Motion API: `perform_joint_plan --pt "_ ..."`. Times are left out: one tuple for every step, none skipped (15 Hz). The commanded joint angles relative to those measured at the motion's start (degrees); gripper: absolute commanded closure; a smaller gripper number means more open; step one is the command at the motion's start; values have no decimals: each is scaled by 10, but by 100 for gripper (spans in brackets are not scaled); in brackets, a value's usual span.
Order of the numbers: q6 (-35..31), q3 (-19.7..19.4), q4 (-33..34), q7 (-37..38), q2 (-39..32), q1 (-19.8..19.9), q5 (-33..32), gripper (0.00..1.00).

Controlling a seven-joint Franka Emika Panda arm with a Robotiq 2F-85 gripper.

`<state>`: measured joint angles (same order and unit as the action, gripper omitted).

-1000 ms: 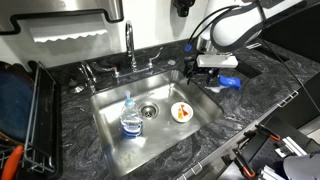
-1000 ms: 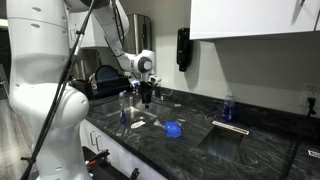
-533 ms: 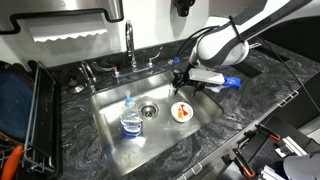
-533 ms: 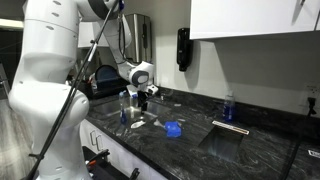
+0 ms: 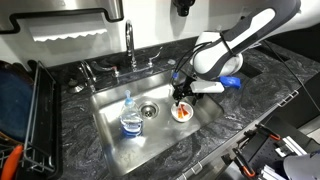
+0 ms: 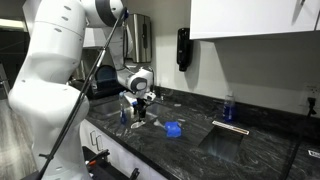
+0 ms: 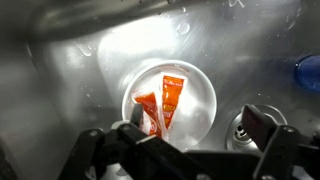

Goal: Pick up the two objects from the white bowl in the sink and put them on the sink base top

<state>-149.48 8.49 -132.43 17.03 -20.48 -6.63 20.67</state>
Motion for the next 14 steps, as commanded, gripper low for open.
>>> perform_joint_plan --pt "-39 -18 0 0 -22 -16 -40 0" --pt "-10 -9 1 0 -7 -5 -24 0" --pt "-12 -10 1 0 -10 -6 -27 0" --pt "-12 -10 1 0 -11 -6 -27 0" --pt "-12 -10 2 0 -10 -6 -27 0" --pt "-12 -10 2 0 -10 -6 -27 0" --pt "-12 -10 2 0 -10 -6 -27 0" --pt "-11 -14 4 6 -13 -10 -34 0" --pt "-11 -14 9 16 -18 -18 -39 0" --pt "-19 -17 10 27 -26 -27 -48 0" --pt "-22 -21 11 38 -29 -33 -56 0" --pt "-33 -24 13 51 -37 -40 -64 0" --pt "-38 -28 15 62 -44 -46 -71 0" --pt "-46 -34 17 76 -51 -54 -81 0"
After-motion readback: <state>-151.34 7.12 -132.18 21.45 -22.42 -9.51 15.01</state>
